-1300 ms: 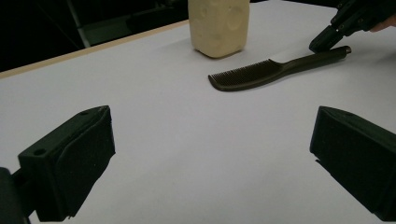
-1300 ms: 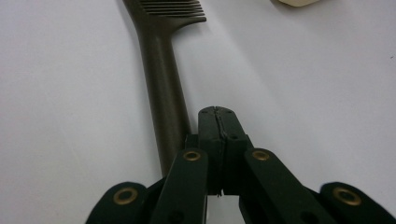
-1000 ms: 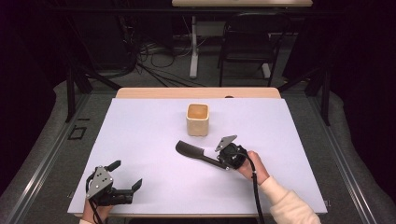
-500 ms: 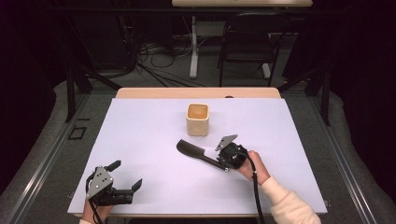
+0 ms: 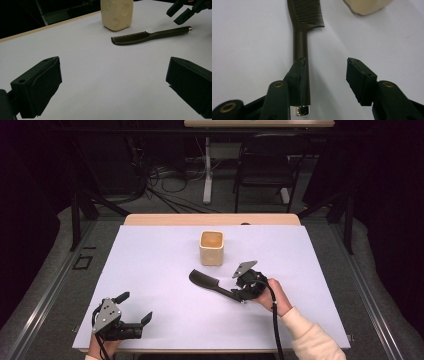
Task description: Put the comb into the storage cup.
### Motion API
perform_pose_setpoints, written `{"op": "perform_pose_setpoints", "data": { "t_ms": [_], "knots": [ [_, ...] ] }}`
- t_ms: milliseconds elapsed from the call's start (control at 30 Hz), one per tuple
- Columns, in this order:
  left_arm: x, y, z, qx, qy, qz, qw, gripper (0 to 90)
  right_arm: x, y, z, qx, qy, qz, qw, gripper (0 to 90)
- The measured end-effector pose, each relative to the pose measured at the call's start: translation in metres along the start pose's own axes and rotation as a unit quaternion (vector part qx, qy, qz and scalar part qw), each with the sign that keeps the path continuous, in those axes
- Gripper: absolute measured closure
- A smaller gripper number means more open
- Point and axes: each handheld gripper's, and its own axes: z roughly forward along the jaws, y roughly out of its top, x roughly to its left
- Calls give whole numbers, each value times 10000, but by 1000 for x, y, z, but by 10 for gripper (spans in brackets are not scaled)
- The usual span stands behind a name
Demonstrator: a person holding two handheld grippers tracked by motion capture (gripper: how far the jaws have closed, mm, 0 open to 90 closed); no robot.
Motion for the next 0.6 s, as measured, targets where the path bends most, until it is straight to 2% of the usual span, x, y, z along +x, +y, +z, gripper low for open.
{"op": "perform_pose_setpoints", "data": {
  "t_ms": [33,200,233,267,300,567,600],
  "knots": [
    [0,0,0,1,-5,-5,10000,2,1,2,-2,-20,-7,12,10000,411],
    [0,0,0,0,-4,2,10000,2,6,10,-6,80,50,-87,9999,278],
    [0,0,0,-2,-3,2,10000,2,6,10,-6,80,50,-87,9999,278],
    [0,0,0,-3,-2,3,10000,2,9,14,-7,75,95,-135,9998,210],
    [0,0,0,4,8,1,10000,2,9,15,-7,87,120,-190,9997,182],
    [0,0,0,-7,9,-7,10000,2,20,27,-5,205,304,-347,9987,78],
    [0,0,0,-12,9,-10,10000,2,22,30,-3,313,360,-418,9980,55]
  ]
}}
